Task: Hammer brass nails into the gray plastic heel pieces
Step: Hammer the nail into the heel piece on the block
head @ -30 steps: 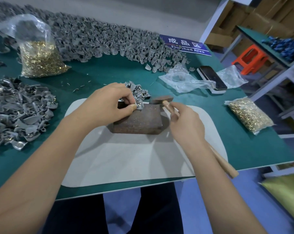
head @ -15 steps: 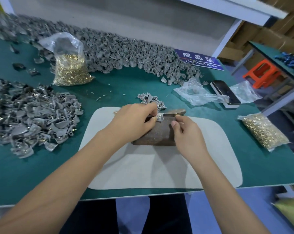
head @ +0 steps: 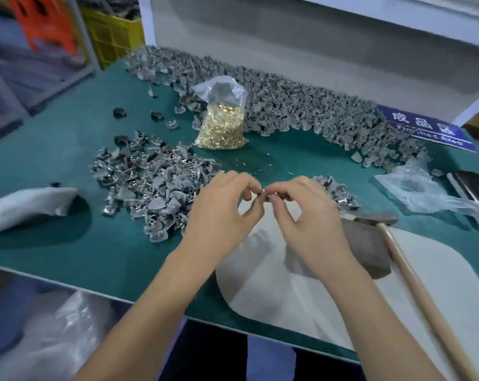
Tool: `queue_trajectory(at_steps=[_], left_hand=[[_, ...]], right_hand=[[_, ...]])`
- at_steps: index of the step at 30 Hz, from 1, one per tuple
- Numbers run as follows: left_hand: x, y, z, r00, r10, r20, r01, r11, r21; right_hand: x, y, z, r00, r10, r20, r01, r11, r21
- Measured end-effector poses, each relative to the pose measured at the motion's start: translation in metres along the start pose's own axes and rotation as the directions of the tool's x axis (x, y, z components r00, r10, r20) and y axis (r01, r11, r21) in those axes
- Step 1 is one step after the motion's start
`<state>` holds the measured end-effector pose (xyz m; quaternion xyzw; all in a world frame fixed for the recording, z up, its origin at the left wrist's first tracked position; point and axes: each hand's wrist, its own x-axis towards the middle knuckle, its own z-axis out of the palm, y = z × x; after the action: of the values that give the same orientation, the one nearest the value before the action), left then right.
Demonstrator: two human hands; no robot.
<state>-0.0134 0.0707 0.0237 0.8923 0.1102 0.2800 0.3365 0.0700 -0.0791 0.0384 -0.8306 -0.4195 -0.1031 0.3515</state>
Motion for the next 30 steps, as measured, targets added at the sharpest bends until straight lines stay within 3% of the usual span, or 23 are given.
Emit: queue_trajectory(at_steps=[5, 15, 19, 22, 25, 30], left_hand=[[-0.004, -0.044, -0.052, 0.994, -0.025, -0.108, 0.041, 0.987, 0.154], [-0.01, -0.104, -0.082, 0.931, -0.282, -0.23, 0.296, 0.955, 0.027], [-0.007, -0.094, -0.074, 0.941, -0.269, -0.204, 0.267, 0.963, -0.033], [0.0, -0.074, -0.059, 0.971, -0.118, -0.207, 0.127, 0.991, 0.032], [0.008, -0.051, -0.035, 0.994, 0.001, -0.112, -0.002, 1.0, -0.016], [0.028, -0.026, 0.009, 0.964, 0.043, 0.264, -0.037, 0.999, -0.031]], right_hand=[[0.037, -0.028, 0.051, 0.986, -0.134, 0.097, 0.131, 0.991, 0.033], [0.082, -0.055, 0.098, 0.975, -0.089, 0.201, 0.098, 0.995, -0.036], [0.078, -0.036, 0.078, 0.989, -0.079, 0.125, 0.094, 0.989, -0.118], [0.069, -0.006, 0.049, 0.996, -0.009, 0.093, 0.026, 0.982, -0.185], [0.054, 0.025, 0.019, 0.994, 0.089, 0.061, -0.071, 0.968, -0.242], [0.034, 0.062, -0.019, 0.959, 0.273, 0.072, -0.243, 0.928, -0.283]])
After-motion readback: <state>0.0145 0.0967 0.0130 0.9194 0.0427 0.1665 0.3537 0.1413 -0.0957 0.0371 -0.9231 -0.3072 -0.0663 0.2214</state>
